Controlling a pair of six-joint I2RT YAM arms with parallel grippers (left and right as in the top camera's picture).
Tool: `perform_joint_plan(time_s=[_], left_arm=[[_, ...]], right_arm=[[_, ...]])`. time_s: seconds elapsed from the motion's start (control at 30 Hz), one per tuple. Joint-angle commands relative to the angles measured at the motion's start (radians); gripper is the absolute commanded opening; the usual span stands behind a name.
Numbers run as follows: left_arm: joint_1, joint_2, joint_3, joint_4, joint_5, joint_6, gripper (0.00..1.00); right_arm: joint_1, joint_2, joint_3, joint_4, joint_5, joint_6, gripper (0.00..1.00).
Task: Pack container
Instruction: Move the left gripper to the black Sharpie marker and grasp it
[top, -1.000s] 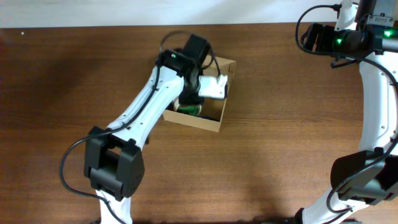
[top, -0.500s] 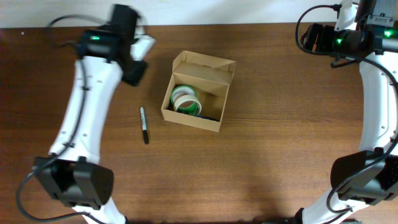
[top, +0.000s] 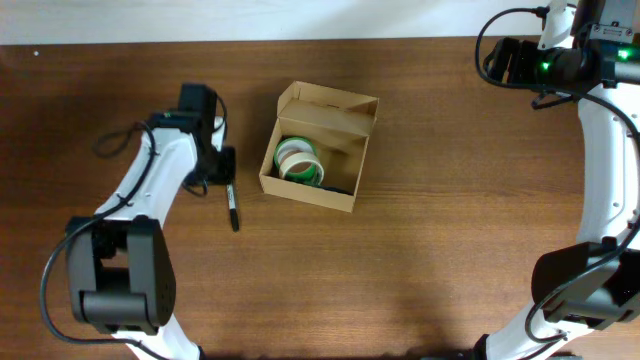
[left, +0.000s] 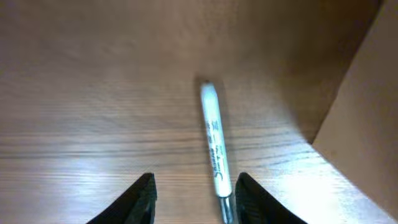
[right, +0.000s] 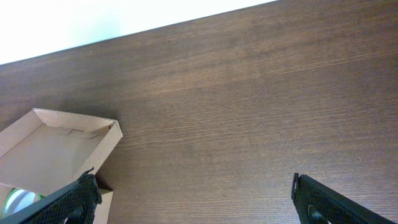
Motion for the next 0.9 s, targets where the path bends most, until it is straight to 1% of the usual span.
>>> perform_joint_plan(time_s=[0.0, 0.07, 0.2, 0.37, 0.43, 0.47, 0.5, 0.57, 0.6, 0.7, 0.77, 0.87], left_arm=[[-0.001, -0.001, -0.086, 0.060, 0.077, -0.060, 0.41], [-0.004, -0.001, -0.128, 0.103, 0.081, -0.062, 0.42], [-0.009, -0.001, -0.200, 0.172, 0.084, -0.115, 0.42], [-0.012, -0.001, -0.259, 0.244, 0.088, -0.127, 0.41], [-0.014, -0.001, -0.271, 0.261, 0.087, -0.127, 0.39], [-0.016, -0.001, -0.273, 0.264, 0.087, -0.127, 0.34], [-0.018, -0.001, -0.273, 0.265, 0.086, -0.127, 0.26], [-0.023, -0.001, -0.273, 0.272, 0.085, -0.127, 0.07], [-0.024, -0.001, -0.272, 0.272, 0.085, -0.126, 0.02], [-0.025, -0.001, -0.272, 0.277, 0.084, -0.104, 0.02], [-0.026, -0.007, -0.269, 0.283, 0.087, -0.030, 0.01], [-0.027, -0.047, -0.243, 0.282, 0.093, 0.113, 0.02]], right_arm=[[-0.002, -0.021, 0.019, 0.000, -0.005, -0.003, 0.99], [-0.002, -0.021, 0.019, 0.000, -0.005, -0.003, 0.99], [-0.002, -0.021, 0.019, 0.000, -0.005, -0.003, 0.99], [-0.002, -0.021, 0.019, 0.000, -0.005, -0.003, 0.99], [-0.002, -0.021, 0.019, 0.000, -0.005, -0.003, 0.99], [-0.002, -0.021, 0.019, 0.000, -0.005, -0.003, 0.99], [-0.002, -0.021, 0.019, 0.000, -0.005, -0.003, 0.99], [-0.002, -0.021, 0.019, 0.000, -0.005, -0.003, 0.99], [-0.002, -0.021, 0.019, 0.000, -0.005, -0.003, 0.99], [-0.002, -0.021, 0.019, 0.000, -0.005, -0.003, 0.99], [-0.002, -0.021, 0.019, 0.000, -0.005, -0.003, 0.99], [-0.002, -0.021, 0.019, 0.000, -0.005, -0.003, 0.99]])
